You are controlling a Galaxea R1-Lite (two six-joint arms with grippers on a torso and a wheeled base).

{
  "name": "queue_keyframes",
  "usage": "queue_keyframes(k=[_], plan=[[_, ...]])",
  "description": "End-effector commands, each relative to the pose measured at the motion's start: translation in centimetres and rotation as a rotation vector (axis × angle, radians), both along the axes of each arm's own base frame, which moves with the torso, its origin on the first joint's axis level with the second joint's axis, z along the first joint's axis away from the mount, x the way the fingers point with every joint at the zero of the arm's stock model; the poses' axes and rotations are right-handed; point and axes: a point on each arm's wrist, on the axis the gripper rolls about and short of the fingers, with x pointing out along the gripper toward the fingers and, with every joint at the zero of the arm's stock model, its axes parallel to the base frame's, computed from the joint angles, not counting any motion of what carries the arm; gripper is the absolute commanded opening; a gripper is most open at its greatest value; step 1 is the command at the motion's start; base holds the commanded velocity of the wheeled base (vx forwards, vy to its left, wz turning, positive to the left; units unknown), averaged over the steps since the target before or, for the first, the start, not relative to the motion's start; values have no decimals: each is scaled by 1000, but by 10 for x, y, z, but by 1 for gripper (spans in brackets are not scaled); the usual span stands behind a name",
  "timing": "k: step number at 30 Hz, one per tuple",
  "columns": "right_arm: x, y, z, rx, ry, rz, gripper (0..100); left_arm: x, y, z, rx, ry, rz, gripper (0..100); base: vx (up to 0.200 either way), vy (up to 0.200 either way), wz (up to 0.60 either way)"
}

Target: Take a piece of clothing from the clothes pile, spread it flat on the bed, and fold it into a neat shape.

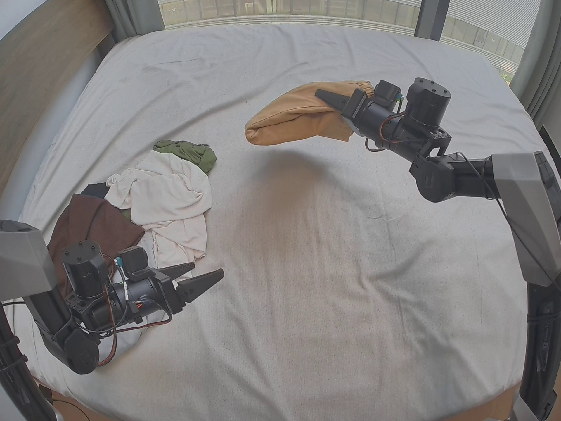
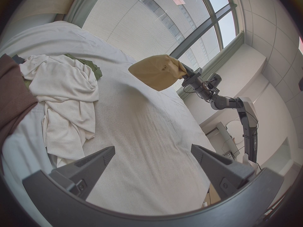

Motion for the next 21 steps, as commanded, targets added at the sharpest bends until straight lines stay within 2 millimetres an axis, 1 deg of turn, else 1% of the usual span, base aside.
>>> queue_keyframes(k=[1, 3, 4, 5, 7, 10, 14, 19, 21], plan=[[28, -1, -41, -20, 41, -23, 0, -1, 0, -1, 1, 8, 0, 100, 0, 0, 0], [31, 0, -49, -25, 53, -24, 0, -1, 0, -1, 1, 8, 0, 100, 0, 0, 0], [31, 0, -49, -25, 53, -24, 0, -1, 0, -1, 1, 8, 0, 100, 0, 0, 0], [35, 1, -65, -43, 78, -27, 0, -1, 1, -1, 1, 8, 1, 100, 0, 0, 0], [37, 1, -73, -57, 87, -29, 0, -1, 1, -1, 1, 8, 1, 100, 0, 0, 0], [37, 0, -95, -110, 118, -36, 0, -1, 1, -1, 1, 8, 3, 100, 0, 0, 0], [28, -4, -122, -178, 173, -39, 0, 0, 4, 0, -1, 4, 12, 100, 0, 0, 0], [19, -6, -133, -198, 188, -37, 0, 0, 5, -1, -1, 7, 17, 100, 0, 0, 0], [12, -6, -143, -212, 217, -33, 0, 0, 5, 0, -3, 2, 6, 100, 0, 0, 0]])
